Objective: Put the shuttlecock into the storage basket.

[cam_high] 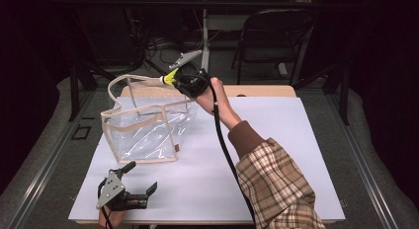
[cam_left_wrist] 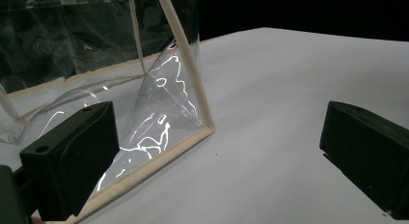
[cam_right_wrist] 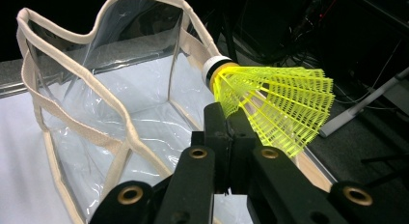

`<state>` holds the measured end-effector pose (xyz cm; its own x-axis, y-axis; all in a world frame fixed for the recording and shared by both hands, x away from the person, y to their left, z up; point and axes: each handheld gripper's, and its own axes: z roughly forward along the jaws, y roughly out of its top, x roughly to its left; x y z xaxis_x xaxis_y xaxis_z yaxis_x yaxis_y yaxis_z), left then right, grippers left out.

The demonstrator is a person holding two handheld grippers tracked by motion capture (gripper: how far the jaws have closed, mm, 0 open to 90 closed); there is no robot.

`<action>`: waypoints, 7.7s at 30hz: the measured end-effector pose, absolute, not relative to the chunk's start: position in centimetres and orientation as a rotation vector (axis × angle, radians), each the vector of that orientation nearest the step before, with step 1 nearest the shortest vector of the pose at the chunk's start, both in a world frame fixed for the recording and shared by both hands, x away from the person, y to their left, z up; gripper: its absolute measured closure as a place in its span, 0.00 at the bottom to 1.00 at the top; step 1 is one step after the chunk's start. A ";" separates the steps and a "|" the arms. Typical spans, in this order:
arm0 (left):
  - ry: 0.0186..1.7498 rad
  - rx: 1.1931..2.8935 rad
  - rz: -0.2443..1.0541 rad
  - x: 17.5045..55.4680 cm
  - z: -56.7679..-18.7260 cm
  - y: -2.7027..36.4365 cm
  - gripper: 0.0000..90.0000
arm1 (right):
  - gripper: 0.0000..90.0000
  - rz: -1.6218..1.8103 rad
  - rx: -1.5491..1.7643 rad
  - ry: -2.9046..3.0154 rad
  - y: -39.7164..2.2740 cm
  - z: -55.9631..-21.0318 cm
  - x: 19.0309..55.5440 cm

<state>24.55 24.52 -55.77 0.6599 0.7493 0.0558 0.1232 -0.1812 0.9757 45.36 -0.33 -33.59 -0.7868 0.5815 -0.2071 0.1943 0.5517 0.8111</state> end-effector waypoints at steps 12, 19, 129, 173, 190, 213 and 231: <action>0.716 1.687 0.653 24.5 -55.8 24.5 0.00 | 1.00 1.122 0.650 2.361 0.0 -34.1 46.0; 0.715 1.688 0.653 24.5 -55.8 24.5 0.00 | 1.00 1.104 0.656 2.395 0.3 -34.3 46.2; 0.715 1.693 0.657 24.6 -55.7 24.4 0.00 | 0.03 1.184 0.717 2.492 -3.0 -35.4 44.6; 0.710 1.693 0.658 24.5 -55.7 24.4 0.00 | 0.00 1.240 0.755 2.366 -13.7 -40.9 35.4; 0.709 1.689 0.659 24.5 -55.7 24.4 0.00 | 0.00 1.234 0.866 2.314 -18.3 -45.1 32.3; 0.713 1.690 0.661 24.4 -55.7 24.4 0.00 | 0.00 1.214 0.912 2.230 -23.0 -49.9 28.8; 0.712 1.693 0.662 24.5 -55.7 24.4 0.00 | 0.00 1.247 0.850 2.172 -24.8 -53.0 26.0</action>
<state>24.47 24.40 -55.69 0.6599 0.7485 0.0648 0.1194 -0.1897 0.9746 26.04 -24.78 -53.00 -0.6848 0.7209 -0.1065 0.2712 0.3879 0.8809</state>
